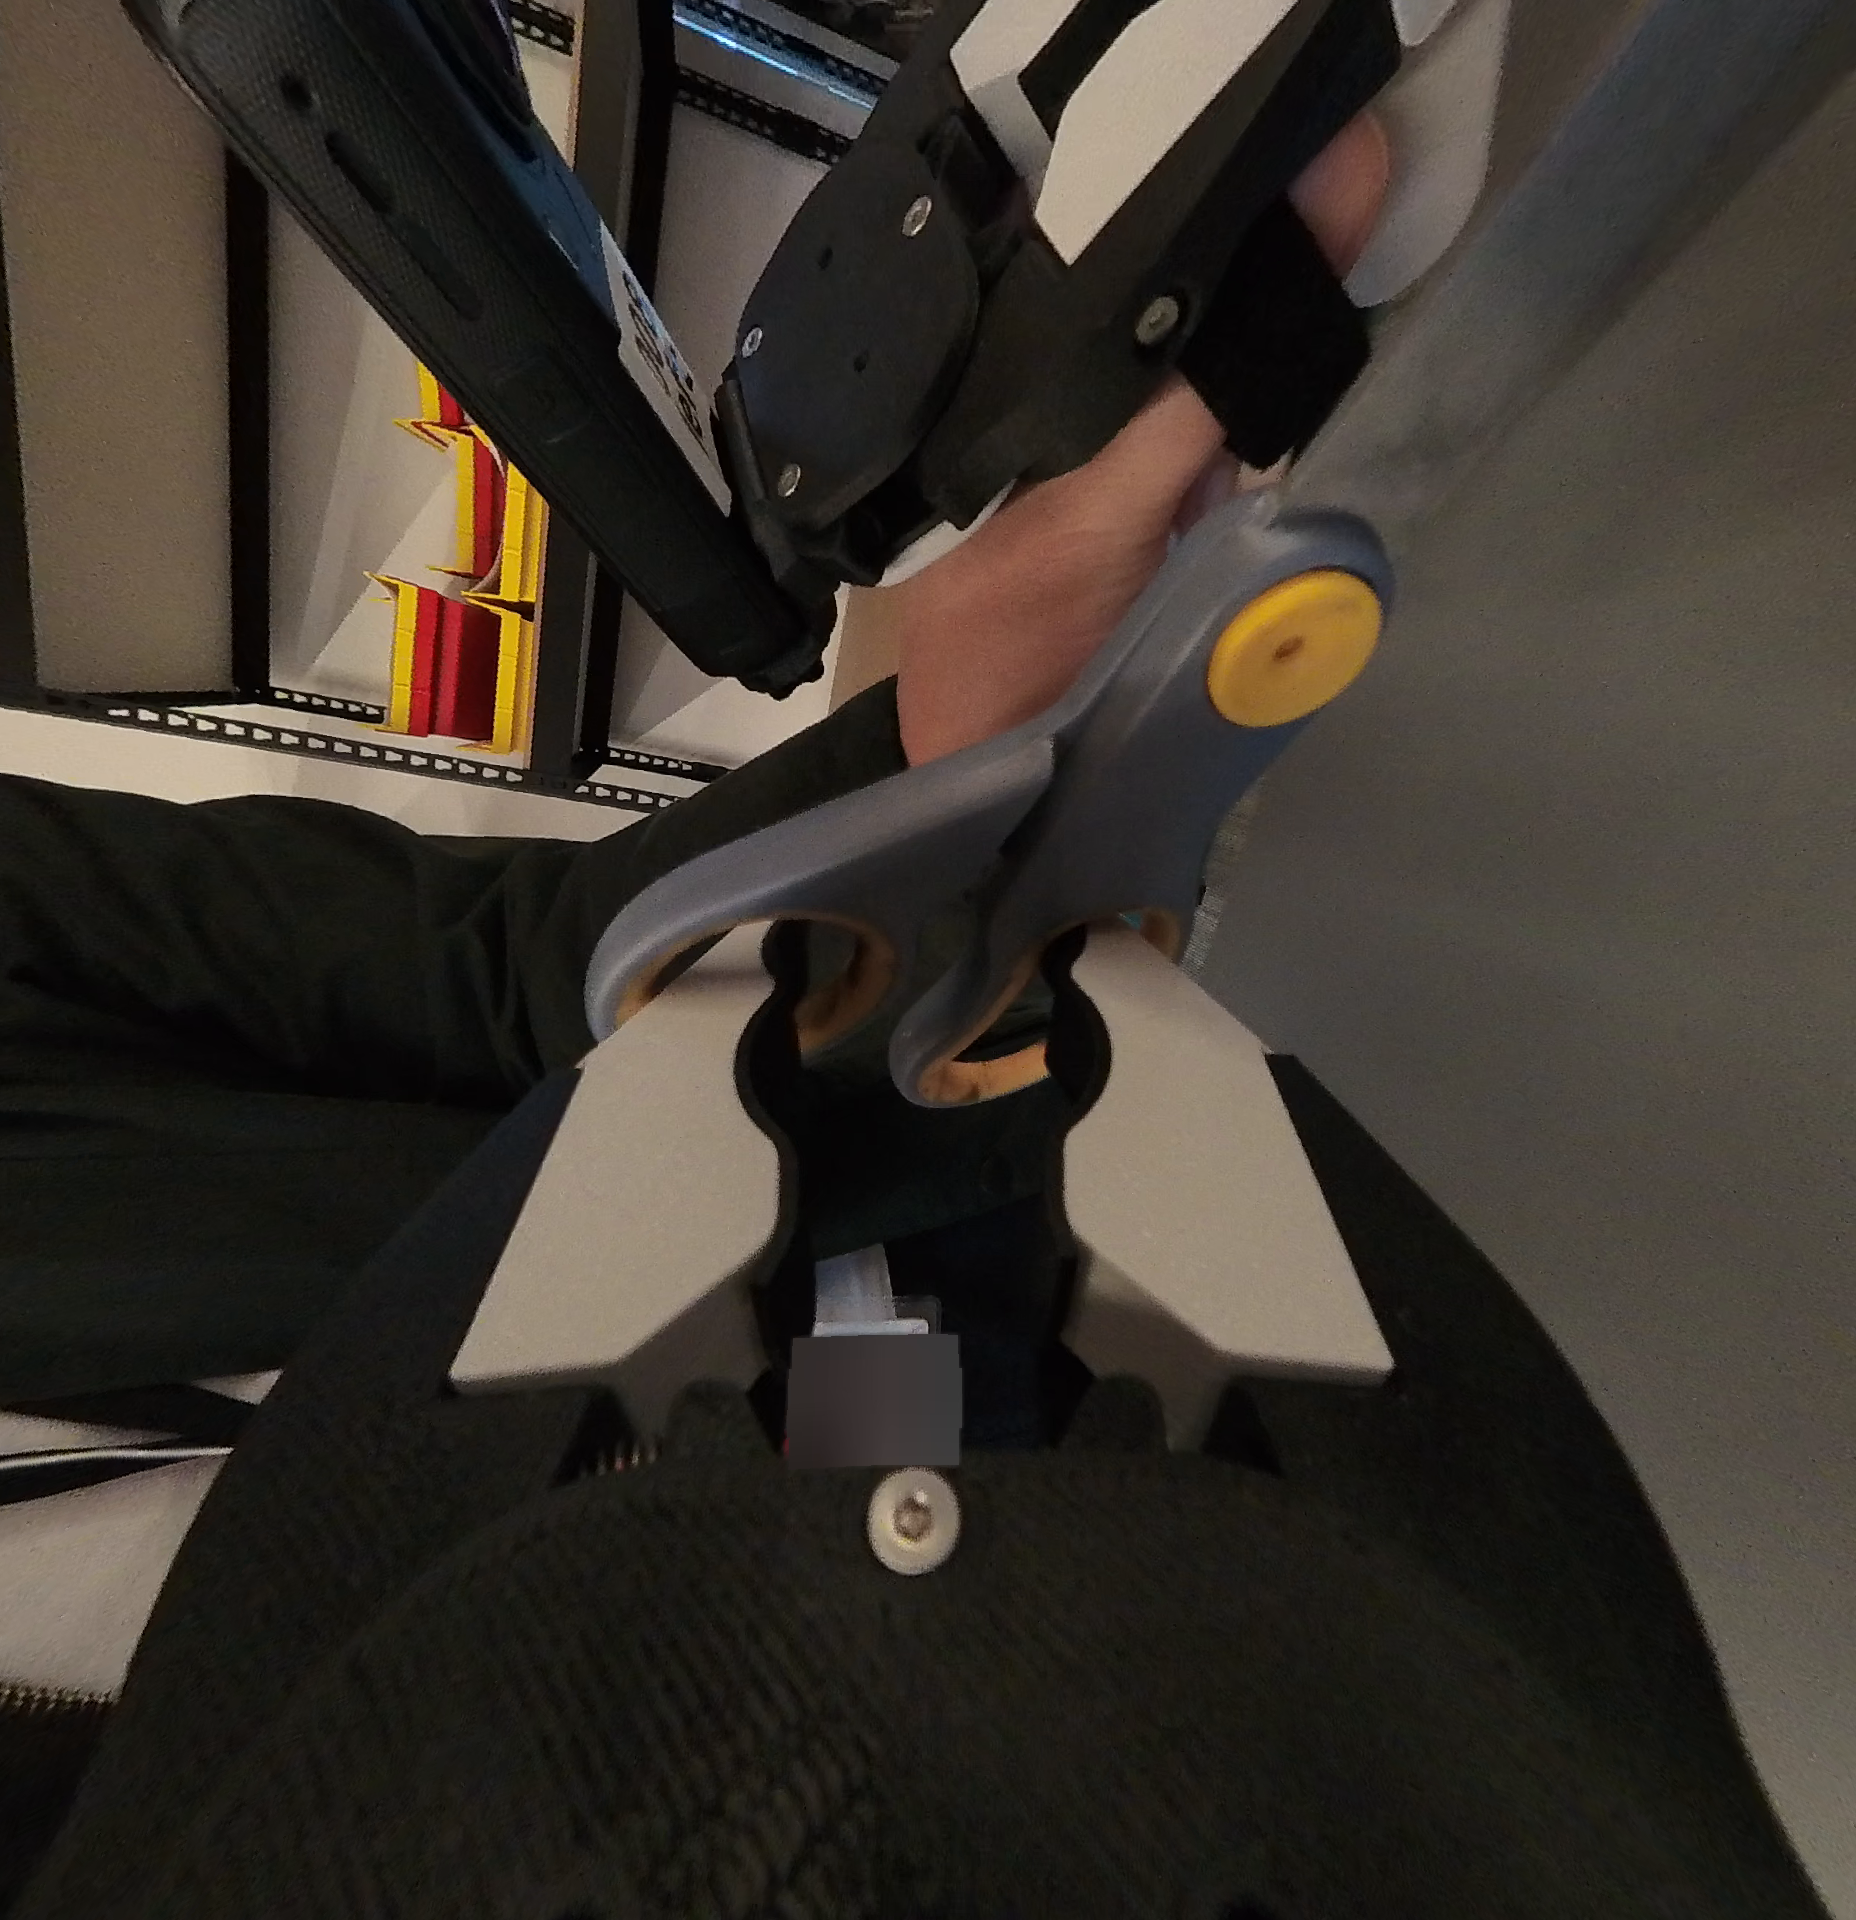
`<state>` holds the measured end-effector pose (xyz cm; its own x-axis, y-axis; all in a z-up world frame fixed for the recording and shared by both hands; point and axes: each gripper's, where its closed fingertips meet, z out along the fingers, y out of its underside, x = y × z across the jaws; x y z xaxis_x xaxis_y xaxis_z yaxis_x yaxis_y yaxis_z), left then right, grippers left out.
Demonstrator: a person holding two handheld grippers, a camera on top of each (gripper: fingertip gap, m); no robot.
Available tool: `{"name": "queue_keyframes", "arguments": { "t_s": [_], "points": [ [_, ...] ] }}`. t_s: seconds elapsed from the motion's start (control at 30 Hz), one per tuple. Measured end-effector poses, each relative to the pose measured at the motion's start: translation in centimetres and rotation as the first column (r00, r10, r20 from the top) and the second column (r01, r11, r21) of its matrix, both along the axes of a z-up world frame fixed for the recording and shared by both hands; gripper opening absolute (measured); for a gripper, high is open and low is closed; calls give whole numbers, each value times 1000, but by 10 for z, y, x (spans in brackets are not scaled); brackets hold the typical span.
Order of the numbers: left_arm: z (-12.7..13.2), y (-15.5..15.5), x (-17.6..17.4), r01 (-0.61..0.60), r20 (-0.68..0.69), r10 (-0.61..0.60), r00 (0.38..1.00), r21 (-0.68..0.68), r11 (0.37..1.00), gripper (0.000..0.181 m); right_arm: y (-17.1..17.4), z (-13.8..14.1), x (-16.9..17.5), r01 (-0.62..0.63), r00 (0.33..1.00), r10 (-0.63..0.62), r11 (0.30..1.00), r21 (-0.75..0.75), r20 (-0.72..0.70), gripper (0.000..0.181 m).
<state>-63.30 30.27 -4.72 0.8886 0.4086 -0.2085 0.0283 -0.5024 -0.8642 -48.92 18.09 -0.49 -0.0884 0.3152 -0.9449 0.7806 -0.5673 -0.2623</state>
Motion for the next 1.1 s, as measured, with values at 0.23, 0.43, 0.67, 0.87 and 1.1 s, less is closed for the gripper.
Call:
{"name": "queue_keyframes", "arguments": {
  "t_s": [0.23,0.43,0.67,0.87,1.1],
  "points": [
    [3,1,-1,1,-6,-1,1000,6,1000,9,1,0,2,11,1000,-11,1000,-22,10,35],
    [3,0,0,0,-7,0,1000,9,1000,9,1,-2,2,18,1000,-18,999,-28,23,33],
    [3,0,-1,-1,-8,2,1000,11,1000,9,3,-4,3,25,999,-24,999,-32,32,30],
    [4,1,-1,-2,-9,2,1000,12,1000,9,3,-5,2,30,999,-29,999,-28,37,29],
    [4,1,-2,-1,-12,1,1000,12,1000,9,4,-5,3,40,999,-39,999,-26,36,27]
  ]
}}
